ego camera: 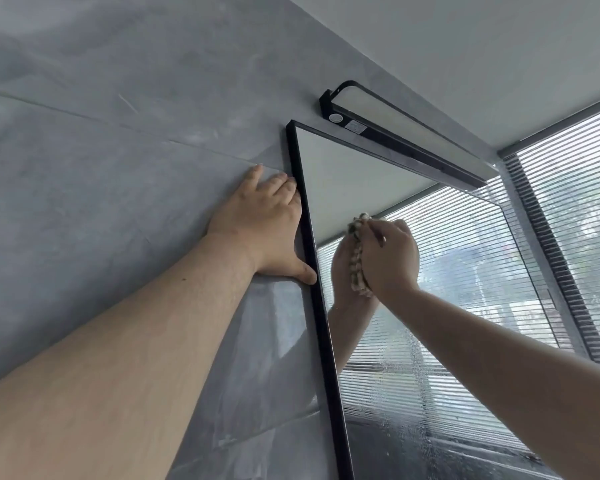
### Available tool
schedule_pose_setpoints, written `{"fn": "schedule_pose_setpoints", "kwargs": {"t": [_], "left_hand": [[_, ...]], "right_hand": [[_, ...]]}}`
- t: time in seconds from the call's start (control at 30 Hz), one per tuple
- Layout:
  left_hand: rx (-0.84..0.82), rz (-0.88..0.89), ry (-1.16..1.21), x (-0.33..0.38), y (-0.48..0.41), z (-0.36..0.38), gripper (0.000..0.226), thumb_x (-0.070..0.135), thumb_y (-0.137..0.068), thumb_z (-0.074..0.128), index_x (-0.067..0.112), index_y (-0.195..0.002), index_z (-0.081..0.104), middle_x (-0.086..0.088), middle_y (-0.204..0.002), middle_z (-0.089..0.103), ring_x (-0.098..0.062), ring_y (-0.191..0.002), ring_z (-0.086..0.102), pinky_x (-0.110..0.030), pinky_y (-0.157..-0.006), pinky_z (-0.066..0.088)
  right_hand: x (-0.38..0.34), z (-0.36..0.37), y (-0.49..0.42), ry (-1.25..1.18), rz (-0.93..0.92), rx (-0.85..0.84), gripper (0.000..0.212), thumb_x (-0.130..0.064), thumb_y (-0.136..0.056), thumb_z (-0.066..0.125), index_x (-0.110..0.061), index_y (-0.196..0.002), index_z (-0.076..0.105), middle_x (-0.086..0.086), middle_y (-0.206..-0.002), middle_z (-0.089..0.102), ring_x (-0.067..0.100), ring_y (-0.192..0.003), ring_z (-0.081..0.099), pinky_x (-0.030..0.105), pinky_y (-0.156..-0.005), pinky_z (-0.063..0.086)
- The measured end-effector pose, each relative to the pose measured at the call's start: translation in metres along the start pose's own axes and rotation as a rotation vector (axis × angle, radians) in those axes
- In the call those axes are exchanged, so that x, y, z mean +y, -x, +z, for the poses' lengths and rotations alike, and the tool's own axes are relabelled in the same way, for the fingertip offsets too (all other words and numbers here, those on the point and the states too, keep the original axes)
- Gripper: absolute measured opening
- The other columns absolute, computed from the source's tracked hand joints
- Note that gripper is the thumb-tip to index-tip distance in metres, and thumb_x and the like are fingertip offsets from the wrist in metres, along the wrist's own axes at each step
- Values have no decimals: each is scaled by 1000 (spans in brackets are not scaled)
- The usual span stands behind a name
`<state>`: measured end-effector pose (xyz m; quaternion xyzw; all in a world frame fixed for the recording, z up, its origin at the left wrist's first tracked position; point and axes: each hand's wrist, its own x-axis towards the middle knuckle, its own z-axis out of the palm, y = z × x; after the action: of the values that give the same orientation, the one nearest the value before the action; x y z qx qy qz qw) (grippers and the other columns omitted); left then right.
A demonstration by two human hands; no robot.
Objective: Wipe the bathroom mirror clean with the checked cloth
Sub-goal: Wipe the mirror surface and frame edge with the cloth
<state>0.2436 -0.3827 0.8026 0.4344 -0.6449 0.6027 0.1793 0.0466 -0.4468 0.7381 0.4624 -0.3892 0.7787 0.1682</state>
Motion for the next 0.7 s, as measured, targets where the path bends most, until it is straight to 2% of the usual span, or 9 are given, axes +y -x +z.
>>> {"fn": "schedule_pose_setpoints", "kwargs": {"t": [0.07,0.13,0.3,0.4,0.57,0.7], "left_hand": [[7,1,17,0,1,0,142,102,-54,33,7,-158,13,-10,-167,11,-23,-154,5,-51,-124,1],[22,1,22,1,3,-1,141,101,-55,35,7,-157,15,-10,-166,14,-23,-154,7,-51,-124,2],[25,8,68,4,11,-1,126,95,-65,43,9,-156,23,-9,-165,18,-22,-154,10,-51,-124,2],[-7,24,89,13,22,3,124,93,-70,40,8,-157,18,-10,-167,12,-23,-154,5,-51,-124,0],[-47,26,64,23,29,7,139,98,-61,41,4,-158,6,-14,-167,3,-26,-154,-3,-53,-123,-3],[-38,32,46,23,29,6,138,99,-62,38,3,-157,6,-14,-167,3,-27,-154,-3,-54,-123,-2]], "right_hand": [[-22,7,18,-31,-91,-43,22,-35,-97,59,-23,-109,73,-14,-92,56,4,-80,56,23,-66,44],[-39,13,34,-81,-168,-70,21,-35,-97,61,-24,-108,74,-15,-90,54,6,-78,57,28,-68,48],[-43,13,35,-101,-169,-68,21,-31,-96,62,-22,-110,74,-15,-89,53,9,-81,58,32,-72,50],[-27,8,22,-31,-85,-27,24,-29,-98,59,-21,-115,72,-11,-96,55,11,-84,56,32,-74,49],[16,-4,-4,56,93,45,26,-29,-98,56,-19,-115,73,-1,-104,59,22,-97,59,34,-83,46],[43,-15,-15,104,247,92,26,-26,-97,55,-17,-115,73,6,-105,60,25,-98,58,27,-78,35]]}}
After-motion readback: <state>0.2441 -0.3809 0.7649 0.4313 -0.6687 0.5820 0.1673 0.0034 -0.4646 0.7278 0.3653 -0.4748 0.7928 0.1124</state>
